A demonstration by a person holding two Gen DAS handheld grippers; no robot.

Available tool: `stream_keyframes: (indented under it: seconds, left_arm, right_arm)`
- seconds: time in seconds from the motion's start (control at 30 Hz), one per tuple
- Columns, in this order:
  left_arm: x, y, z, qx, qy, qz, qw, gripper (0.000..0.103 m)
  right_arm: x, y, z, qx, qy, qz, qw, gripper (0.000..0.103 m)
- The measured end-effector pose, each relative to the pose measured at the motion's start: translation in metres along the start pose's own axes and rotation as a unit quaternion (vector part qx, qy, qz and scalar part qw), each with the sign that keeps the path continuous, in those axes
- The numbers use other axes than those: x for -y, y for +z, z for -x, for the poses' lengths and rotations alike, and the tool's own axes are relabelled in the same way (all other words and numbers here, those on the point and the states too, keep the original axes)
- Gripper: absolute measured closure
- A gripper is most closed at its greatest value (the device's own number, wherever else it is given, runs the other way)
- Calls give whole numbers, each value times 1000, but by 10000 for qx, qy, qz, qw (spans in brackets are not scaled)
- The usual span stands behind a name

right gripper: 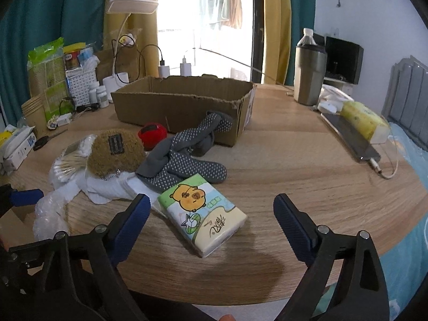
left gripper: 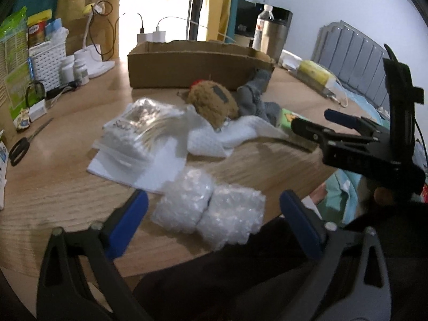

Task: Organize soft objects
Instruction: 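Grasp the bubble-wrap bundle with the left tool while the right tool grasps the tissue pack, then carry the bubble wrap and tissue pack over the cardboard box with both tools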

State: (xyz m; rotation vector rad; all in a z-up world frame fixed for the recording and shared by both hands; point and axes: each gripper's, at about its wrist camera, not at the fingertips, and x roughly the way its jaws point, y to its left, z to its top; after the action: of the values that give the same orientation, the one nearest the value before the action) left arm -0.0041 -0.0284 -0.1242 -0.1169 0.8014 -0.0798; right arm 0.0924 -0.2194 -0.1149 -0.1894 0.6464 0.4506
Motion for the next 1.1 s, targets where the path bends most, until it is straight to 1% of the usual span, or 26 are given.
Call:
stream_keyframes:
  seconds: [0.03,0.1,0.17,0.27,0.33,0.47,0.73,0.97,1.1]
  left_arm:
    - [0,0,-2,-52,21,-26,10000,18]
    - [0,-1,-4,-103,24,-55,9999,22]
    - [0,-1,-5,-112,22,-60,9999,29]
    - [0,-1,-5,-109,11,-95,9999,33]
    - [0,0,-5,-111,3,-114,9999,34]
    - [0,1,-5,-100,-59,-145,9998,36]
    - [3,13,5,152,-87,-264,9995,38]
    - [4,22,11,372,-64,-361,9986,38]
    - [1,31,15,546,-22,-326,9980,38]
  right_arm:
    - [1,0,-2,-32,20,-30,10000,10]
    - [2,0,-6,-87,52,-68,9999,14]
    - [2,-1,-9,-134,75,-68,9999,15]
    - [4,-2,-13,-215,135,-88,9996,20]
    - [3,-2,-13,-235,168,-80,9995,22]
    - [1,-3,-14,-250,247,-26,9994,32]
    - [-1,-1,-11,-236,337,40,9991,37]
    - [0,4,-1,-54,349,55,9994,38]
    - [1,8,5,68,349,65,9993,38]
